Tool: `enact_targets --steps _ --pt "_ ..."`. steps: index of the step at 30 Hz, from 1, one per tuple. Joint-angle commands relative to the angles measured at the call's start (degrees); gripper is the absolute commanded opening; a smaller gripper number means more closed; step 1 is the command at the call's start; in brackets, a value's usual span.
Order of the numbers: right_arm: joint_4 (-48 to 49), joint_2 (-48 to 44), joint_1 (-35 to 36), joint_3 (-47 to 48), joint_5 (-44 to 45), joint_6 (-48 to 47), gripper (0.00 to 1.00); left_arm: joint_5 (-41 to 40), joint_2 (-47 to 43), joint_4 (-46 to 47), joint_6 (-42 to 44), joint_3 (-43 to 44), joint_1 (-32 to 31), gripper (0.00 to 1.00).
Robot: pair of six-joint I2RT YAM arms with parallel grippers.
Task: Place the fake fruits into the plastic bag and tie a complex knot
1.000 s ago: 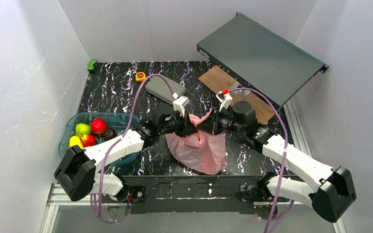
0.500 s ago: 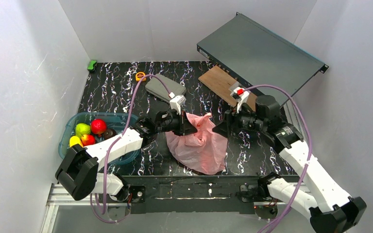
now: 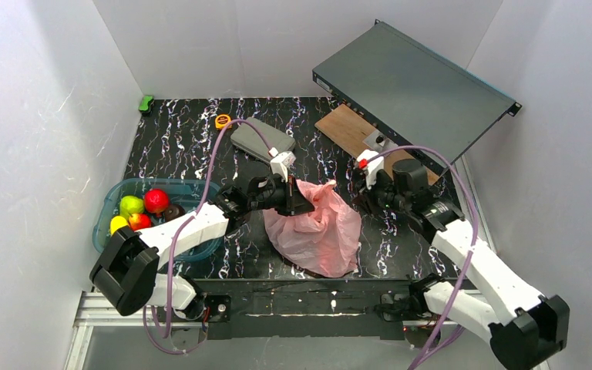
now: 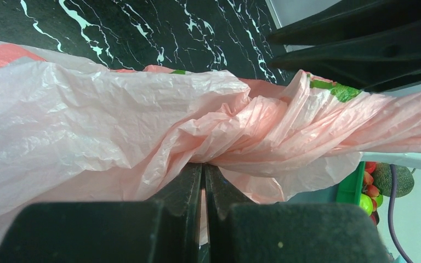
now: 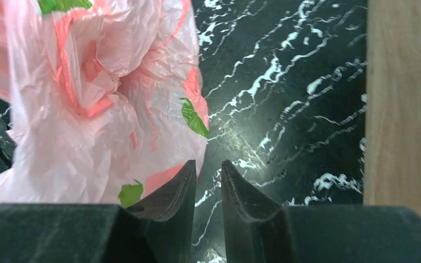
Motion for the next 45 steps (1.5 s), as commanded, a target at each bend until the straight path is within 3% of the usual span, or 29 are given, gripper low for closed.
enact_targets --steps 1,5,10,14,19,23,25,35,38,42,45 --pt "9.42 3.94 1.88 -3.28 -4.10 -5.03 0.31 0.48 -0.46 1.27 -0.86 0.08 -0.10 0.00" --pt "12.28 9.68 3.94 -5.99 -11.37 -5.35 0.38 0.63 0.06 1.69 -1.39 0.44 -0.10 0.00" --pt "17.12 13.27 10.32 -5.41 -11.38 0.36 0.44 3.25 0.43 2.52 -2.89 1.39 -0.11 0.00" --pt "21.13 16.29 15.15 -1.43 -11.97 13.35 0.69 6.17 -0.64 2.64 -5.16 0.03 -0.18 0.00" --pt "24.39 22.88 20.24 7.14 -7.85 20.63 0.89 21.99 -3.00 2.05 -5.84 -0.80 -0.09 0.00" --pt "21.85 23.26 20.86 9.57 -7.90 18.92 0.94 28.28 -1.81 7.03 -8.73 -2.29 0.53 0.00" --pt "11.92 20.63 18.16 9.53 -11.79 14.65 0.98 30.86 -0.57 7.92 -10.22 -2.30 1.92 0.00" --pt "-3.81 6.25 15.42 6.75 -16.65 6.69 0.98 30.05 -0.30 8.62 -10.38 -2.18 2.86 0.00" --pt "-7.10 5.48 11.91 7.23 -17.35 3.95 0.83 29.89 -0.48 7.40 -9.52 -1.84 2.90 0.00" --pt "-7.41 6.25 6.65 7.67 -20.69 3.27 0.48 29.65 -0.49 7.01 -9.10 -1.94 2.86 0.00" --pt "-3.93 7.05 6.45 7.55 -21.72 5.25 0.34 29.70 -0.15 7.20 -9.17 -1.88 2.87 0.00"
